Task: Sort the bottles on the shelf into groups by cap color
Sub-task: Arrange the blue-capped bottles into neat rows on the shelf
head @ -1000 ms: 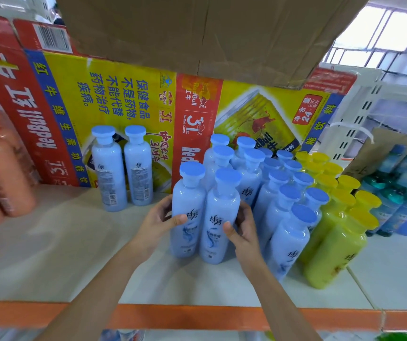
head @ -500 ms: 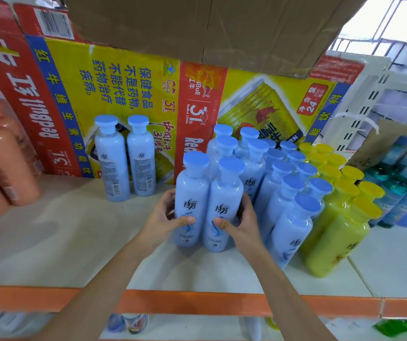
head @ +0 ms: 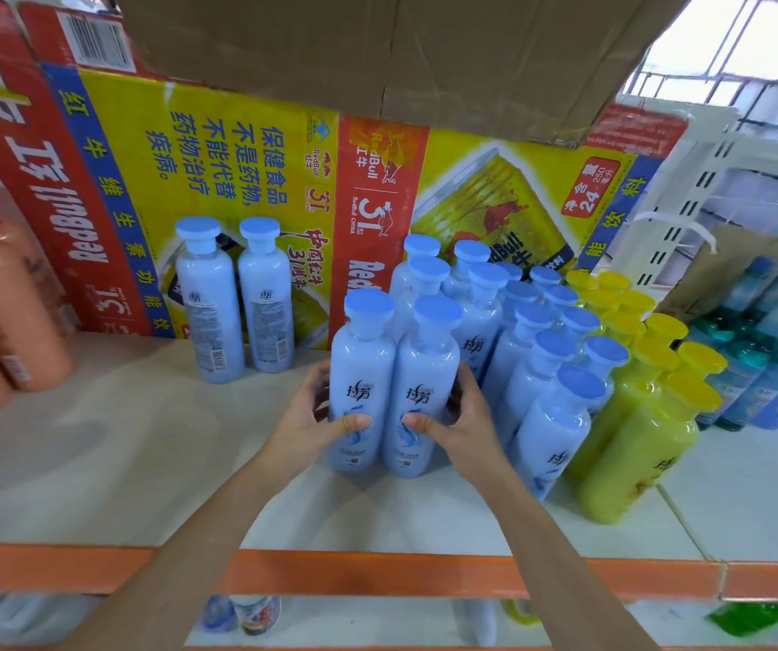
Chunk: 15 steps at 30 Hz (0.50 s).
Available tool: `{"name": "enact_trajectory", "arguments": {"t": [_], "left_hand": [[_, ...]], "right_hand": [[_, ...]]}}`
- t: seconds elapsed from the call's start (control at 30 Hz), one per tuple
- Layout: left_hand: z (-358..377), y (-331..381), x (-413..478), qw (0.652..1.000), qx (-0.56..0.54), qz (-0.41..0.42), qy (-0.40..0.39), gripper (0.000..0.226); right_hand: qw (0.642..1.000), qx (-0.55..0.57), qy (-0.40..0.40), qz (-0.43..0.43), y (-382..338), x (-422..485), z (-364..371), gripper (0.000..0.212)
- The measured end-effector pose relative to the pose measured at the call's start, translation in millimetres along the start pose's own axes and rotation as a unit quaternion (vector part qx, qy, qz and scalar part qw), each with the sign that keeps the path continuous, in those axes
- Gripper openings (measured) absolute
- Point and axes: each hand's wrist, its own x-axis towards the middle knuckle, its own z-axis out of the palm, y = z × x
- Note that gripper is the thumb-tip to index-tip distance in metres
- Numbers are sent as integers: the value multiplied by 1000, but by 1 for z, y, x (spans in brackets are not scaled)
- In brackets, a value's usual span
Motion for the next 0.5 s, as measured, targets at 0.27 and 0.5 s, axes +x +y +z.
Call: {"name": "enact_trajectory", "arguments": {"t": [0.27,0.5], "left_hand": [[-12,59,19,992,117,37,-35,67],[-15,74,25,981,177,54,-57,58]], "right_hand": [[992,-108,-67,19,-20,7,-16,73],[988,-118,-95,23,-24,10,-20,68]]}}
